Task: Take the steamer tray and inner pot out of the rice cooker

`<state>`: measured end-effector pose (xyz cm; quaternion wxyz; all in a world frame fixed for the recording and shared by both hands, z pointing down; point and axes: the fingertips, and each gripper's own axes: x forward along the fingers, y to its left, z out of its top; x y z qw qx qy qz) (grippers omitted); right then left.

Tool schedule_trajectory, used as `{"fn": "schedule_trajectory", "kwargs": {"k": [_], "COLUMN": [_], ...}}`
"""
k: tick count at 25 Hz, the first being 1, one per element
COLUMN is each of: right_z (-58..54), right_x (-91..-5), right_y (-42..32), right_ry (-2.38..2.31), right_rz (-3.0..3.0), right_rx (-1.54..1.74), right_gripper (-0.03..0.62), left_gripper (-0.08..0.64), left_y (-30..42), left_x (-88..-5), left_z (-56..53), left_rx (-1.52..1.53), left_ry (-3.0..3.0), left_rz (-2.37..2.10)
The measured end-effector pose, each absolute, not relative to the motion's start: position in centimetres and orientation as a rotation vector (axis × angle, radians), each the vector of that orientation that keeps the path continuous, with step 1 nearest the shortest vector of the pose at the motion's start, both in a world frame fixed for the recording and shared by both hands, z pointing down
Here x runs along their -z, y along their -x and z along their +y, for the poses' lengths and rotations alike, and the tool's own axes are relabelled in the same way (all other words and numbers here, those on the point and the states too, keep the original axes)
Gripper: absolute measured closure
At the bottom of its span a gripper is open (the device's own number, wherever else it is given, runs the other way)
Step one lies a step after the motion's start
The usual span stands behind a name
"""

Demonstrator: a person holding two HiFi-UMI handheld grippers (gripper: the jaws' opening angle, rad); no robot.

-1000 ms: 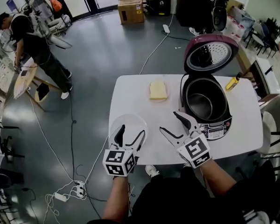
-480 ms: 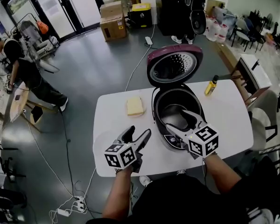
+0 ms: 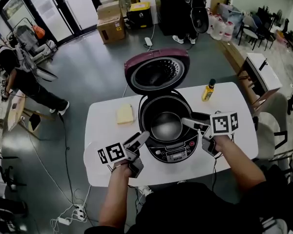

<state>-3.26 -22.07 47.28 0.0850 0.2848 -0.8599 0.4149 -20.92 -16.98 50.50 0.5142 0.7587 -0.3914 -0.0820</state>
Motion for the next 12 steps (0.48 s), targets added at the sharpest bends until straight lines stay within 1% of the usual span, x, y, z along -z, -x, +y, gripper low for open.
{"fn": "schedule_trajectory", "kwargs": {"k": [5,8,12], "right_z": [-23.0,-23.2,-23.3], "right_x": [-50.2,-51.8,-53.4], "right_y": [0.9,0.1,-0.4], "right_ry": [-0.724,-0.673,-0.63], "right_rz": [-2.461,-2.383,-2.309], "right_rx": [-1.575,-1.751,-1.886], "right_gripper": [0.278,0.278,0.278], "left_gripper": [0.207,0.233,0.227], "left_y": [19.9,19.7,19.7], "left_x": [-52.7,-53.6,-54.6], "left_z": [-17.6,-18.0,-18.1], "left_rx": [0.246,0.315,0.327], "left_ry": [-1.691,-1.587,-1.532], "left_rz": [-0.892,-0.861,-0.879]}}
